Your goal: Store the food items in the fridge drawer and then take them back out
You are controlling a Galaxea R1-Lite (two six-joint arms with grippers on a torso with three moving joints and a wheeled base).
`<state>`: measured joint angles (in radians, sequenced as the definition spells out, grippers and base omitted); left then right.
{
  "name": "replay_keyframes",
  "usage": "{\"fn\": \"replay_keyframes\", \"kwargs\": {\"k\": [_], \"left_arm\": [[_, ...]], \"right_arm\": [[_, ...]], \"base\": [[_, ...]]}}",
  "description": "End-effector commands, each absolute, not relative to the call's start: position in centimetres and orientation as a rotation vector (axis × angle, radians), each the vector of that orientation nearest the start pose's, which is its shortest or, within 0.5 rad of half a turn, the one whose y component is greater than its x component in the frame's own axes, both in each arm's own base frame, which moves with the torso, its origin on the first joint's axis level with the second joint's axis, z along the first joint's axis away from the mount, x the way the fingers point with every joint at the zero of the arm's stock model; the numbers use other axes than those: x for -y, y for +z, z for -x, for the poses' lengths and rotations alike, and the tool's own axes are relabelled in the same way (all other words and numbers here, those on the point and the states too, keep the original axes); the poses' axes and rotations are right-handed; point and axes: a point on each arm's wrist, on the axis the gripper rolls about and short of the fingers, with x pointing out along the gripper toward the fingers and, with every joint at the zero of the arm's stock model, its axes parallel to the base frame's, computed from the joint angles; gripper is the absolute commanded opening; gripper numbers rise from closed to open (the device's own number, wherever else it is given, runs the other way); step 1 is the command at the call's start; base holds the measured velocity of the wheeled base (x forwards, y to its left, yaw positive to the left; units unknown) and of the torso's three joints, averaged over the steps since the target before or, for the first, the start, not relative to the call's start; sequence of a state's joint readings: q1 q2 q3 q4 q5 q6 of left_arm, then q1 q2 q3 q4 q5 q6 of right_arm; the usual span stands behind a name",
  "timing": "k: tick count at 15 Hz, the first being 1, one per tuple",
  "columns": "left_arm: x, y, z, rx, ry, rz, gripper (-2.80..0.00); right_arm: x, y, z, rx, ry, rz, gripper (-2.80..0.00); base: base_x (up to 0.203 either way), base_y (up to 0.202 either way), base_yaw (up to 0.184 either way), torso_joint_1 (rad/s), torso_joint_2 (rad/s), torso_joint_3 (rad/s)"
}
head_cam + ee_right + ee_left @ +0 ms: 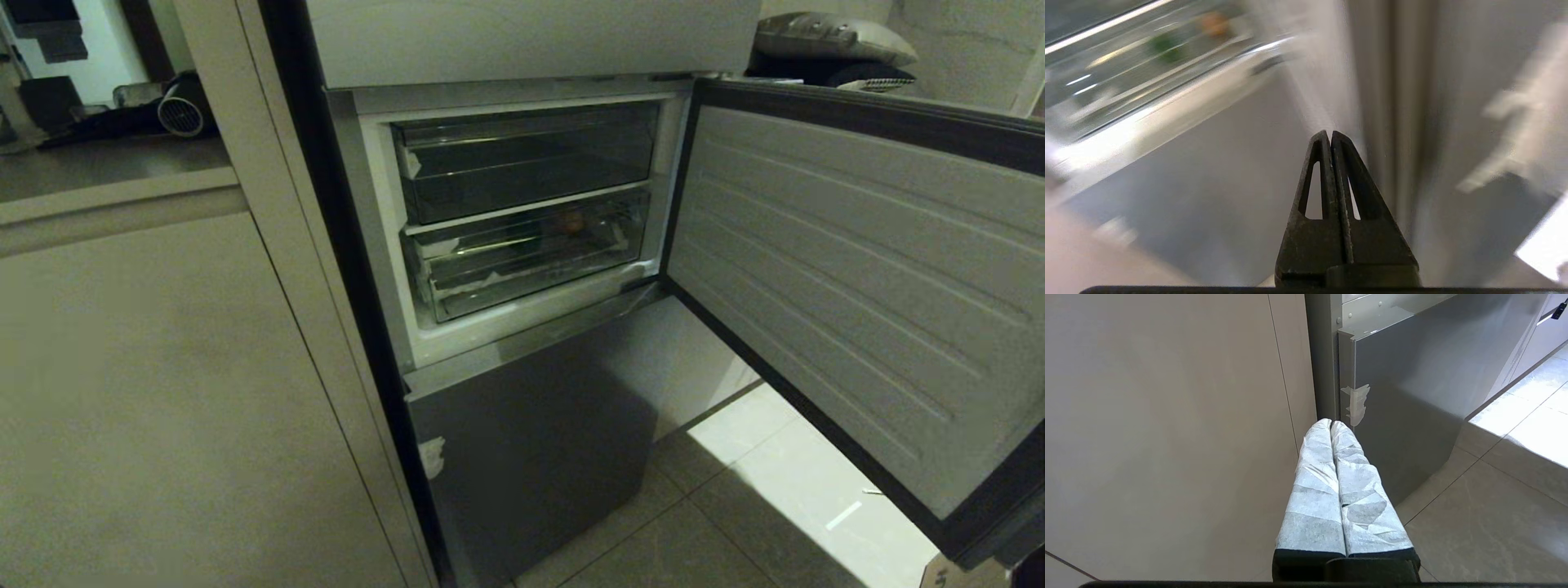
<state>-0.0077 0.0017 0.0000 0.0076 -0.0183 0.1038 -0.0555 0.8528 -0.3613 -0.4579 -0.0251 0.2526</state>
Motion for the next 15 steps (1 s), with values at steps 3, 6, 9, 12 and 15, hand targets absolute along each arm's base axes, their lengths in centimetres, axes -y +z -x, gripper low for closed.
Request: {"fn": "replay_keyframes", "kwargs": {"k": [3,6,9,12,15], "left_arm": [[0.0,7.5,2.3,-0.008,-0.023,-0.097,-2.8],[0.0,7.5,2.3,-0.007,-0.023,-0.094,-2.8],[0.0,7.5,2.3,-0.007,-0.023,-0.094,-2.8],[0.0,7.5,2.3,-0.007,-0.023,-0.094,-2.8],[0.0,7.5,2.3,-0.007,-0.023,-0.094,-2.8]], "right_arm": [[1.7,21.3,-10.2,-0.005,-0.241,-0.26,-2.8],[3.1,22.0,-11.2,0.016,-0.34,-0.298,-2.8],[2.6,21.5,-9.7,0.043,-0.305,-0.294,-2.8],[2.3,19.4,-8.7,-0.004,-0.283,-0.293,-2.8],[1.9,17.5,-7.9,-0.057,-0.225,-0.286,-2.8]], "base": [[0.0,0.0,0.0,0.0,0.0,0.0],[0.0,0.0,0.0,0.0,0.0,0.0],[0.0,0.0,0.0,0.0,0.0,0.0],[0.0,0.0,0.0,0.0,0.0,0.0],[0.0,0.0,0.0,0.0,0.0,0.0]]}}
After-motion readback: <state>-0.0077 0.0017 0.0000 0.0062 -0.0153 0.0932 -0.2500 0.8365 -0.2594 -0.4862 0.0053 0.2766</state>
